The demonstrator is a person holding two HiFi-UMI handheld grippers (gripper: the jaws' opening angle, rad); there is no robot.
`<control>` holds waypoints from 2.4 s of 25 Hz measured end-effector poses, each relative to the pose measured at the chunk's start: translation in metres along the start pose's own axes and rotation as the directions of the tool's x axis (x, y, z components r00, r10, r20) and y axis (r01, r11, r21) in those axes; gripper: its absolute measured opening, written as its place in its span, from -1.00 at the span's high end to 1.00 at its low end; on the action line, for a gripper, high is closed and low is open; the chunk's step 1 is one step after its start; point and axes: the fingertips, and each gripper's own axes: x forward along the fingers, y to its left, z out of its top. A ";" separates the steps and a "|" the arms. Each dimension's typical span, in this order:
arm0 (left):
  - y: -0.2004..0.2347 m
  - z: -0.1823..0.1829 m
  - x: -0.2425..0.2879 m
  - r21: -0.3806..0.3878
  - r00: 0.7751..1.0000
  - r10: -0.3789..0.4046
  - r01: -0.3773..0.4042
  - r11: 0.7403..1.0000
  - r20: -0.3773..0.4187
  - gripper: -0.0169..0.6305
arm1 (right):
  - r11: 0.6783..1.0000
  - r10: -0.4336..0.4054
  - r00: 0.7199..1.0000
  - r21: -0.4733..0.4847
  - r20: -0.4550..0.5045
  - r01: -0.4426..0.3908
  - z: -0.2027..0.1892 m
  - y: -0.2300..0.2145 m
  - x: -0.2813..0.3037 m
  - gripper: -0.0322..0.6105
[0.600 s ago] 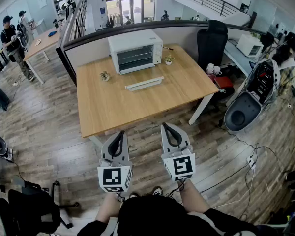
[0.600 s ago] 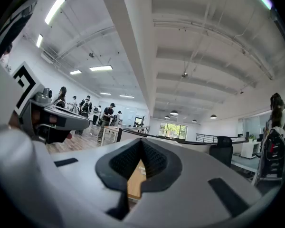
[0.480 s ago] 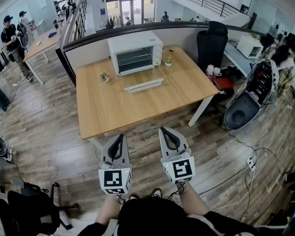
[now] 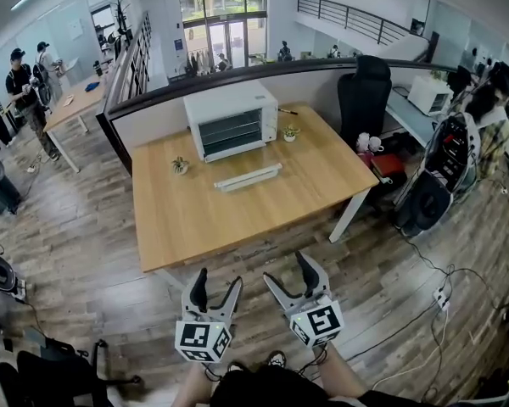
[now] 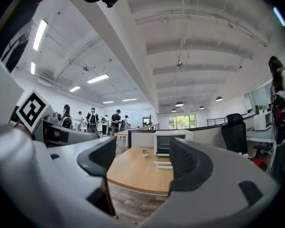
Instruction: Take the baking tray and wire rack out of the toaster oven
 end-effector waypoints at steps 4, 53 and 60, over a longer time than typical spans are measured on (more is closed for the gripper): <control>-0.005 -0.008 0.003 0.034 0.999 0.017 -0.016 0.999 -0.031 -0.21 | 1.000 -0.007 1.000 0.017 -0.029 0.008 -0.014 -0.014 -0.010 -0.26; 0.227 -0.017 0.384 -0.489 0.999 -0.042 0.024 0.872 -0.026 -0.26 | 0.914 0.000 0.994 0.404 -0.109 0.044 -0.083 -0.222 0.355 -0.26; 0.255 -0.025 0.453 -0.545 0.999 0.015 -0.028 0.838 -0.028 -0.26 | 0.882 0.038 0.992 0.471 -0.124 0.025 -0.099 -0.277 0.418 -0.26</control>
